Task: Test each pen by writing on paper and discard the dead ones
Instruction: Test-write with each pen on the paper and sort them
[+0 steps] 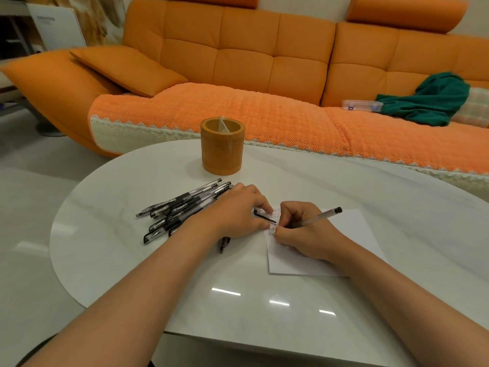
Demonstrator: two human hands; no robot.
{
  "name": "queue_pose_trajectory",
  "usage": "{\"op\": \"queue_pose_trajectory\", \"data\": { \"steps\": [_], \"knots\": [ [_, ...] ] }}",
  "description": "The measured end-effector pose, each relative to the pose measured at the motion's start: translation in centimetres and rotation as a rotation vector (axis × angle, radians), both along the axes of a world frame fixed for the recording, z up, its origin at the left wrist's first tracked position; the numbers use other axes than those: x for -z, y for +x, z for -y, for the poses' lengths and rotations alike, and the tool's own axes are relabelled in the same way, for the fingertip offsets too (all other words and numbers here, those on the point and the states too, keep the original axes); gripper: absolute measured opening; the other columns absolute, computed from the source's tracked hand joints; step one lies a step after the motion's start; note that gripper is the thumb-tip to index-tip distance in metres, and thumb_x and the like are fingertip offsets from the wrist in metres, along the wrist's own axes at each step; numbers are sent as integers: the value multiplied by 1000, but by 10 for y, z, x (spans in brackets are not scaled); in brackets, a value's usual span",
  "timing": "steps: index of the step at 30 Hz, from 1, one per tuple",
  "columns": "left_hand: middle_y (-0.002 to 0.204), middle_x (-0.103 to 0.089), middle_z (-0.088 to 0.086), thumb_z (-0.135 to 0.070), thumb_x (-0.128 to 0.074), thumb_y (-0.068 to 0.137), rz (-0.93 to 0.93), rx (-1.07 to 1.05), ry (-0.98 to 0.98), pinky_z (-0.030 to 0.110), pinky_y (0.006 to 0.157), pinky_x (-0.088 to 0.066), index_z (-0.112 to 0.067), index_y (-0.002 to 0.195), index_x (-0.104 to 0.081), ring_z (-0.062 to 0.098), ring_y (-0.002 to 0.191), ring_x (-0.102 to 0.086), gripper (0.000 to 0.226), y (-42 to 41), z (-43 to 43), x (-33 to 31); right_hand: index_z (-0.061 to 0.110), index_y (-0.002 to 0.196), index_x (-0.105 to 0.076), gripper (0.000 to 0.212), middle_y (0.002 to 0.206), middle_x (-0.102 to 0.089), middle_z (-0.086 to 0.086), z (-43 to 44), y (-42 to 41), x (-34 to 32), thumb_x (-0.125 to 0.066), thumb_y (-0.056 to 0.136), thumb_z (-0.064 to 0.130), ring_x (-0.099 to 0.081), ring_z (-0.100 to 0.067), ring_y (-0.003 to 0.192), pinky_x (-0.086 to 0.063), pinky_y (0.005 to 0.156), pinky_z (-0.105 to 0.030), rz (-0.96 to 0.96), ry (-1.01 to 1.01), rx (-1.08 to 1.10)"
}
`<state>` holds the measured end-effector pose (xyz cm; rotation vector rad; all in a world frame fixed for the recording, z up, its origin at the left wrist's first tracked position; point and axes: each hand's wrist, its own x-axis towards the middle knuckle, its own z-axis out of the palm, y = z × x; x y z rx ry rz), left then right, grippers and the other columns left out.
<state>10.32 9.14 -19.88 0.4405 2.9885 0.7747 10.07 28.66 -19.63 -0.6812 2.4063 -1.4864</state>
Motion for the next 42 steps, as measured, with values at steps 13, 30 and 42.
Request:
{"op": "queue_pose_trajectory", "data": {
  "steps": [13, 30, 42],
  "knots": [
    [121, -55, -14, -42, -61, 96, -37, 8, 14, 31, 99, -38, -37, 131, -61, 7, 116, -40, 35, 2, 3, -2, 9, 105, -72, 21, 86, -70, -9, -17, -6, -13, -61, 93, -4, -60, -16, 63, -49, 49, -30, 51, -249, 151],
    [94, -64, -21, -36, -66, 93, -159, -157, -29, 25, 75, -45, -37, 107, -71, 4, 92, -54, 14, 9, -4, -16, 40, 93, -74, 15, 88, -68, 26, -31, -14, -26, -70, 88, 26, -60, -1, 71, -48, 64, -25, -278, 389, 200],
    [91, -65, -18, -37, -61, 97, -120, -106, 0, 35, 80, -51, -37, 106, -71, 3, 88, -55, 14, 13, -10, -18, 41, 98, -73, 17, 90, -65, 27, -33, -18, -21, -64, 92, 28, -51, 8, 74, -37, 61, -20, -343, 436, 147]
  ]
}}
